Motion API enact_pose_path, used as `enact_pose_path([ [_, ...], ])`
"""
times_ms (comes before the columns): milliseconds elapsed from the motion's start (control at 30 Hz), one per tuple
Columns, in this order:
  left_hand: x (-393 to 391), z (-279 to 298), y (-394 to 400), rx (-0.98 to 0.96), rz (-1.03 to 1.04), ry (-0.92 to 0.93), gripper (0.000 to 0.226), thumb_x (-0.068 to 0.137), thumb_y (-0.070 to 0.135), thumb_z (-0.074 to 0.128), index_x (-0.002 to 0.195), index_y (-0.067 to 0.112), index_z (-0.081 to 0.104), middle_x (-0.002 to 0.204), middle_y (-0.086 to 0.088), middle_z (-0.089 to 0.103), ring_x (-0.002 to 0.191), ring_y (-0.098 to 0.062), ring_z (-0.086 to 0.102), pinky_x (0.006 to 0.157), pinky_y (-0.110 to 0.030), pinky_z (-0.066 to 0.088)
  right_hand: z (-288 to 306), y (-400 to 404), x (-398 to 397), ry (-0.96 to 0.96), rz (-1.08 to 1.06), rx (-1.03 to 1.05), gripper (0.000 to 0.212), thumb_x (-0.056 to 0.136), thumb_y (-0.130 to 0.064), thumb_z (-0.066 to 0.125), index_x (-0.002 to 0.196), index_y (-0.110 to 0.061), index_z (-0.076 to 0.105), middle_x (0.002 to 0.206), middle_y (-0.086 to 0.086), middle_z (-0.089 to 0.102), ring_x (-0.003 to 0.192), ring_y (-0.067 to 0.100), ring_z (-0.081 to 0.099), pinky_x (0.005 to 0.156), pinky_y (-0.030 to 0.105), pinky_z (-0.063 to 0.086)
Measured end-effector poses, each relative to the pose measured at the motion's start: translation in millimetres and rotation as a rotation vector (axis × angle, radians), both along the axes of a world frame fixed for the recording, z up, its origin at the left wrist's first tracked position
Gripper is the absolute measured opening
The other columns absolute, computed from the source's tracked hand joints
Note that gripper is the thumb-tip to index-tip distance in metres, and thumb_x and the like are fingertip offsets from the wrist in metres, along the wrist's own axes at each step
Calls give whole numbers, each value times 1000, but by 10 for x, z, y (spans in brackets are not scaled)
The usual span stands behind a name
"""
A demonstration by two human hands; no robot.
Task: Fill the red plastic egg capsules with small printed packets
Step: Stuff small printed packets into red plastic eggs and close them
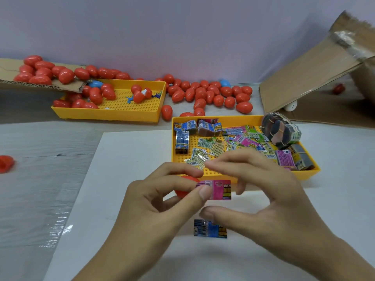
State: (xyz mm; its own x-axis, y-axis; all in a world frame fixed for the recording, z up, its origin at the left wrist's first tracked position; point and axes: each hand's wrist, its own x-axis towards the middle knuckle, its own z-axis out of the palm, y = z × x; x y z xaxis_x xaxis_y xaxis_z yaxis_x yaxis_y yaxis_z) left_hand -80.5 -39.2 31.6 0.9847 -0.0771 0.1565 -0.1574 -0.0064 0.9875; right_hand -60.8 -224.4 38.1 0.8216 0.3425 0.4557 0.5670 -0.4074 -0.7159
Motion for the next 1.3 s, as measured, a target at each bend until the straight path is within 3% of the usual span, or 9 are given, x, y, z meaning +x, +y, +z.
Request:
enact_pose_path([
  [67,20,-2,18,-46,-6,59,24,66,40,75,74,18,82,103,2,72,101,-18,70,74,-24,58,39,-37,24,148,40,109,51,68,-40,83,117,-34,69,111,-10,66,98,15,64,65,22,50],
  [233,41,18,37,-183,-40,156,26,63,34,78,76,12,81,102,-2,72,93,-24,73,74,-28,59,57,-66,68,325,114,217,33,72,-32,82,103,-32,74,95,-6,74,83,16,69,64,27,53],
  [467,47,27,44,-224,-7,171,26,58,32,82,71,10,80,99,-3,73,87,-27,74,72,-27,58,60,-58,39,204,133,177,26,75,-34,79,100,-28,76,99,-5,72,95,19,68,62,31,52],
  [700,47,36,48,-238,-3,156,46,51,51,91,71,11,79,99,-5,72,89,-26,73,72,-28,58,71,-50,36,103,83,147,26,74,-38,78,98,-27,77,112,-7,68,101,22,65,57,28,52],
  [967,38,-1,62,-155,31,92,21,56,34,83,69,18,78,101,-1,73,92,-26,72,73,-31,59,69,-50,26,94,110,183,19,74,-34,79,90,-24,77,111,-7,68,97,23,65,58,30,52],
  [1167,24,17,45,-133,46,-3,14,61,29,82,70,19,79,100,-2,72,91,-17,70,73,-23,56,74,-47,21,-4,87,99,20,77,-33,77,95,-23,76,115,-8,67,90,18,65,58,31,50],
  [1300,26,3,56,-143,61,-18,15,61,28,82,71,17,78,102,-2,71,93,-21,70,72,-23,55,91,-45,18,-59,75,120,23,78,-30,77,99,-23,74,118,-4,65,87,18,64,57,29,49],
])
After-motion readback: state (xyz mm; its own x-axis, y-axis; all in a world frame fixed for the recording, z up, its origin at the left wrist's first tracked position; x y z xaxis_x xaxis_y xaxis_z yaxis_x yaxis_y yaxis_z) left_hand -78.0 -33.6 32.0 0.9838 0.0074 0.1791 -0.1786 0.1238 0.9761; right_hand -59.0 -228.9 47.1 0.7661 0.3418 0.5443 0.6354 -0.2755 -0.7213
